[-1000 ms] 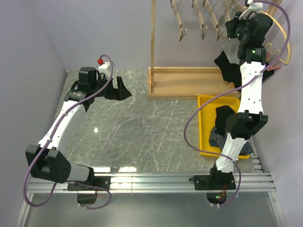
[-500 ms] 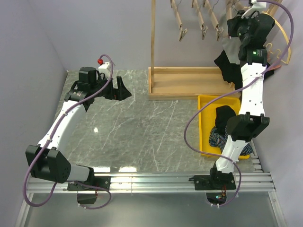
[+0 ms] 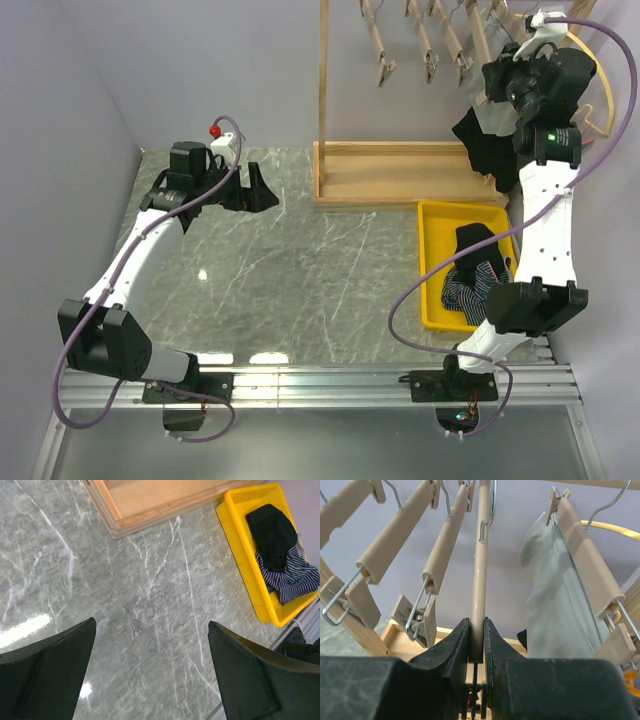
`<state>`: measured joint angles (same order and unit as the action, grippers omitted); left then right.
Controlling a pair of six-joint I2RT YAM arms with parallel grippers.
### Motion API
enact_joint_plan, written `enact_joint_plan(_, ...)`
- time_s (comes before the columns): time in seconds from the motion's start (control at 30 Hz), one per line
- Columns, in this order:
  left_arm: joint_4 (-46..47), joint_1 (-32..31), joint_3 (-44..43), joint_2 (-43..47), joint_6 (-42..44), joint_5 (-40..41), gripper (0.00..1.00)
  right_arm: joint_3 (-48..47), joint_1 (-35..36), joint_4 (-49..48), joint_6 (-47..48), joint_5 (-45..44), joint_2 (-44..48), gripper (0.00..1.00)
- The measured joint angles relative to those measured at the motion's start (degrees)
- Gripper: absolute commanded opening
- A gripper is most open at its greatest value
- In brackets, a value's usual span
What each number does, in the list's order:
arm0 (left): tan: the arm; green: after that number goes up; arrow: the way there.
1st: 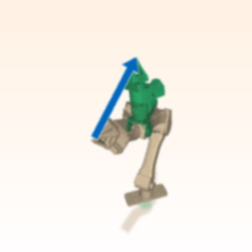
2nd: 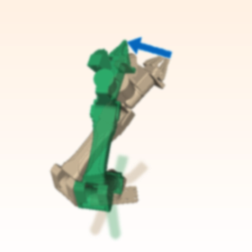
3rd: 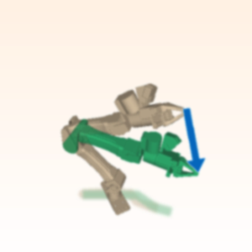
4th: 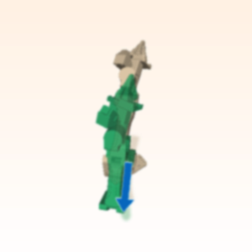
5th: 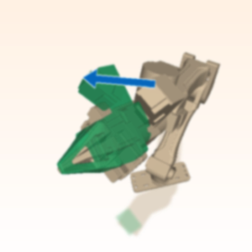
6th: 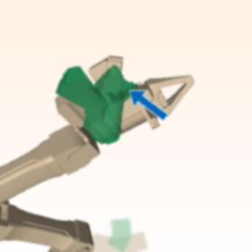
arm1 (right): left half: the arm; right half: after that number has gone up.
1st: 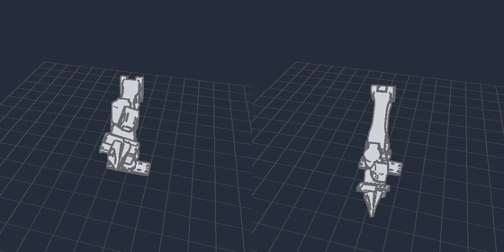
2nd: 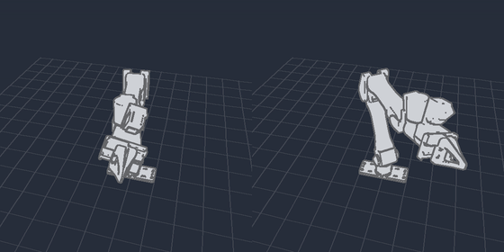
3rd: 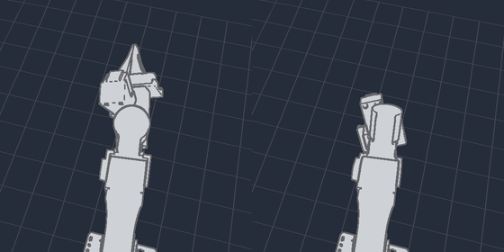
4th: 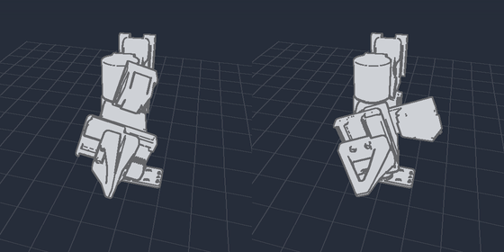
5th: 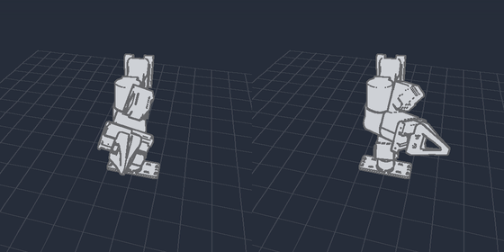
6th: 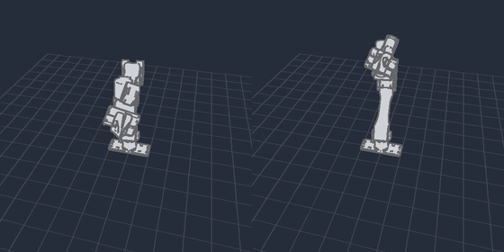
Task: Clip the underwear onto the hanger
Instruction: Pick up the hanger from the clothesline, then place the hanger at the center of the board.
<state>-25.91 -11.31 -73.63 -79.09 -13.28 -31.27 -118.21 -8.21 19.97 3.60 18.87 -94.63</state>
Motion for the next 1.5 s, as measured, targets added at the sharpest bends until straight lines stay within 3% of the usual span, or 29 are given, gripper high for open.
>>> enact_joint_plan(0.37,0.04,0.02,-0.26,-1.01,0.07,-0.87,0.99,1.29,-2.1,10.08,5.14,-3.02,1.03,0.0)
enact_joint_plan(0.63,3.74,0.17,2.45,4.66,2.56,-2.75,0.99,16.33,-3.89,21.57,9.01,-0.35,13.68,0.0)
enact_joint_plan(0.83,6.49,0.59,10.58,16.52,12.63,-8.15,0.99,31.82,-3.96,28.55,15.23,6.23,27.3,0.0)
enact_joint_plan(1.03,5.09,0.2,16.26,24.9,29.27,-16.09,0.98,39.39,-1.95,36.06,19.52,17.31,27.61,0.0)
enact_joint_plan(1.17,5.42,-5.73,17.99,25.99,38.75,-16.85,0.98,40.54,7.17,36.52,19.04,23.93,23.32,0.0)
enact_joint_plan(1.37,5.14,-22.49,21.14,25.49,52.92,-9.66,0.95,39.34,20.11,33.35,14.21,31.54,16.39,0.0)
enact_joint_plan(1.5,5.53,-26.27,21.66,23.08,57.77,-4.55,0.87,36.61,25.59,31.01,11.43,35.06,10.32,0.0)
